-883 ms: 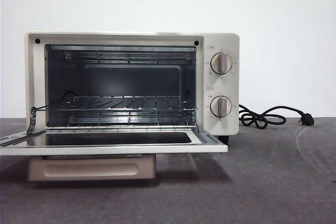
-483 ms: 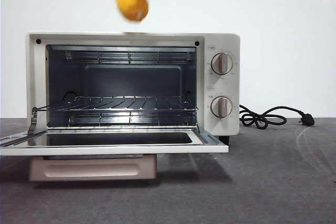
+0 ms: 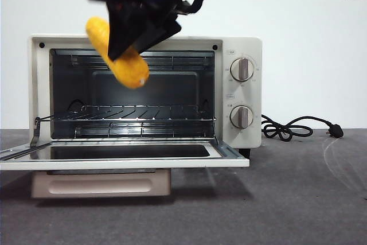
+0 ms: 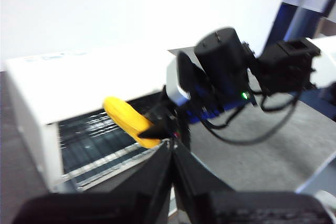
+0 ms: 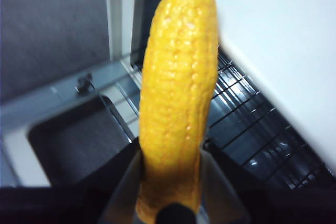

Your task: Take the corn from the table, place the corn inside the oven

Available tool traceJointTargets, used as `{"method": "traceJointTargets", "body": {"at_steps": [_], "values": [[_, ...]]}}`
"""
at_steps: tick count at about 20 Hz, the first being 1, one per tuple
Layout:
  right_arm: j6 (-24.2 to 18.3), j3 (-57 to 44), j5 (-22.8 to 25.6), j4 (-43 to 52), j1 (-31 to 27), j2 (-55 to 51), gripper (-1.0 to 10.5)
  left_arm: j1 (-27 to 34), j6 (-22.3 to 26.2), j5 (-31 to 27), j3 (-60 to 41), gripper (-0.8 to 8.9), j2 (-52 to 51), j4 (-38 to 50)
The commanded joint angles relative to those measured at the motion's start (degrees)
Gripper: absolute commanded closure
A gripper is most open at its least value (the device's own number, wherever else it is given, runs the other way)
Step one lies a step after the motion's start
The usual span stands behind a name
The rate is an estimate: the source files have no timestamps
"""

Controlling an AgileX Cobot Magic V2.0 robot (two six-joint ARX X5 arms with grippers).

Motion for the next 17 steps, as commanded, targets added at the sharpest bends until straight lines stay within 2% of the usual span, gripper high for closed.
{"method": "traceJointTargets", "body": {"at_steps": [1,4,11,15,17], "values": [[-11.17,0.15,4.59,1.09,1.11,3.04,9.6,-0.04,-0.42,-0.70,0.22,8.19,-0.15,-0.20],[-17.79,0.15,9.14,2.67,1.90,5.18,9.6,-0.04,-0.33,-2.54,0.22,8.19,-0.15,-0.76],[-27.93,0.15,20.72,10.91,2.23,9.46,9.6,-0.04,-0.22,-3.52,0.22,8.19,-0.02,-1.75],[-33.44,0.15,21.57,14.73,1.73,11.58,9.4,-0.04,-0.02,-3.74,0.22,8.19,-0.02,-1.79],[-34.07,0.15,21.59,14.58,1.51,12.68,9.1,-0.04,-0.02,-3.91,0.22,8.19,-0.02,-1.95]]}}
